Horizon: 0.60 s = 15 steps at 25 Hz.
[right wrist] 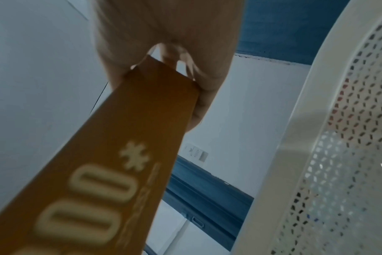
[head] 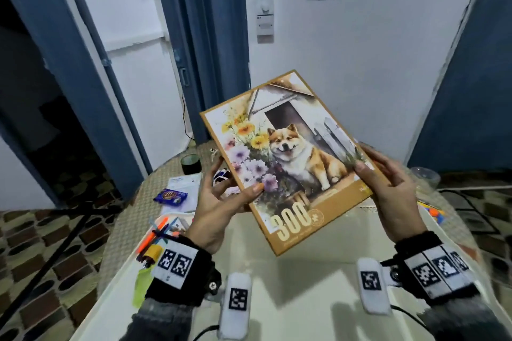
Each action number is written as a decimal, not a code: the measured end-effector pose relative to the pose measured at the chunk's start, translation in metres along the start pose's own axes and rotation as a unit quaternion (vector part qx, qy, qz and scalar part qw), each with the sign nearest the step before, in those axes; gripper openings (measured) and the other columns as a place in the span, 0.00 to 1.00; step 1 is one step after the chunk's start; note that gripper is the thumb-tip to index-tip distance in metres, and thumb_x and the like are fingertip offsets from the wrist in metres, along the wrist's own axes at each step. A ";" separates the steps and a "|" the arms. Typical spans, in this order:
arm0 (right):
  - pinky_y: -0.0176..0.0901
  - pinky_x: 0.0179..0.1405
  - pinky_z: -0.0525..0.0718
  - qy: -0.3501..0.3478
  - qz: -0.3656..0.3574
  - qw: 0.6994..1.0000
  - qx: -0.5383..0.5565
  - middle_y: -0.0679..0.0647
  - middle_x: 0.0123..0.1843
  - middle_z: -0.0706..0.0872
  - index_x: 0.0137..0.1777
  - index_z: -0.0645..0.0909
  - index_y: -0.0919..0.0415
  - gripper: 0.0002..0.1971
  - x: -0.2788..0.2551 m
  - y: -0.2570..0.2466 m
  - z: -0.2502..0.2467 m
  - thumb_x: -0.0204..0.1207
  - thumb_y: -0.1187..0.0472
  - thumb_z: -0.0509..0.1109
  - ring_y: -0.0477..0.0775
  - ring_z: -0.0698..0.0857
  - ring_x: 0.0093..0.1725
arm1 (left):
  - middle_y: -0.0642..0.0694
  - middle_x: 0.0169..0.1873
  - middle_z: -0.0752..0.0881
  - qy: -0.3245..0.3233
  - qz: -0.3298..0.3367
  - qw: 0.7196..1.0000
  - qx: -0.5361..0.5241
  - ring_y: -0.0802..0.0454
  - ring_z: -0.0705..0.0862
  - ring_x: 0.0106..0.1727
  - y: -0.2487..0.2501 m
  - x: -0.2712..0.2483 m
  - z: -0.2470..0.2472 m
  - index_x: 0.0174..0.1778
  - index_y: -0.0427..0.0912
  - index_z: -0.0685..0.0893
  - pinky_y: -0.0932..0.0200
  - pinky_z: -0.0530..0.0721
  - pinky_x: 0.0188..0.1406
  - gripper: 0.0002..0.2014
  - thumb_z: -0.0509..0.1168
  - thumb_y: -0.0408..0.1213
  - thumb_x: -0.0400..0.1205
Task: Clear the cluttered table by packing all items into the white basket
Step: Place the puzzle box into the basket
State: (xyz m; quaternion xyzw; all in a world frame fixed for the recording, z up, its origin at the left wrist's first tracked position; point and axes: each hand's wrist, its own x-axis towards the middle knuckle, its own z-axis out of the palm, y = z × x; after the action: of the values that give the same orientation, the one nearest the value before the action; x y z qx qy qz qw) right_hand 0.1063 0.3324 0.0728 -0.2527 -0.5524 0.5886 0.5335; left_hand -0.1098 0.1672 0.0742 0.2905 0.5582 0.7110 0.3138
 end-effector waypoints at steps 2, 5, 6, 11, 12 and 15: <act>0.49 0.61 0.84 0.049 0.006 0.999 0.007 0.54 0.66 0.83 0.72 0.75 0.53 0.41 0.005 0.009 -0.007 0.58 0.46 0.83 0.53 0.84 0.63 | 0.40 0.54 0.87 0.020 0.015 0.999 -0.036 0.50 0.91 0.46 -0.008 0.003 0.019 0.78 0.51 0.65 0.53 0.89 0.35 0.48 0.77 0.29 0.61; 0.45 0.46 0.88 0.051 0.112 0.990 0.073 0.58 0.62 0.86 0.76 0.67 0.57 0.55 -0.003 0.024 -0.008 0.48 0.46 0.88 0.54 0.88 0.55 | 0.35 0.57 0.84 0.046 0.028 0.997 -0.057 0.50 0.91 0.45 -0.020 0.009 0.041 0.77 0.54 0.64 0.52 0.89 0.36 0.49 0.78 0.31 0.60; 0.43 0.40 0.88 0.029 0.145 0.985 0.093 0.59 0.57 0.88 0.73 0.70 0.62 0.47 -0.009 0.027 -0.006 0.54 0.51 0.86 0.54 0.90 0.48 | 0.34 0.58 0.83 0.056 0.027 0.996 -0.058 0.50 0.91 0.46 -0.023 0.009 0.046 0.77 0.55 0.64 0.51 0.90 0.39 0.50 0.79 0.31 0.60; 0.47 0.33 0.88 0.022 0.138 0.986 0.095 0.59 0.46 0.91 0.69 0.70 0.59 0.28 -0.019 0.021 -0.008 0.70 0.68 0.74 0.55 0.90 0.39 | 0.37 0.59 0.84 0.034 0.003 0.997 -0.066 0.48 0.90 0.51 -0.045 0.005 0.054 0.78 0.55 0.59 0.43 0.89 0.50 0.47 0.77 0.30 0.67; 0.46 0.33 0.88 0.027 0.122 0.988 0.091 0.57 0.45 0.92 0.72 0.69 0.58 0.32 -0.019 0.016 -0.011 0.68 0.68 0.75 0.54 0.90 0.39 | 0.36 0.59 0.84 0.019 -0.011 0.998 -0.064 0.46 0.90 0.51 -0.048 0.006 0.051 0.77 0.55 0.58 0.45 0.89 0.49 0.48 0.78 0.31 0.65; 0.45 0.36 0.89 0.029 0.100 0.992 0.066 0.54 0.47 0.92 0.76 0.67 0.56 0.40 -0.020 0.007 -0.026 0.63 0.68 0.76 0.52 0.91 0.43 | 0.37 0.62 0.83 0.035 -0.015 0.998 -0.043 0.43 0.87 0.58 -0.049 0.010 0.040 0.77 0.55 0.58 0.44 0.87 0.55 0.54 0.83 0.38 0.58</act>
State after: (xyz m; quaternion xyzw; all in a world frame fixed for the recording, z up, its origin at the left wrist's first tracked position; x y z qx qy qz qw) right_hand 0.1331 0.3253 0.0532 -0.2878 -0.4688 0.6665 0.5032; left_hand -0.0797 0.2083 0.0358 0.2428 0.5420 0.7393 0.3173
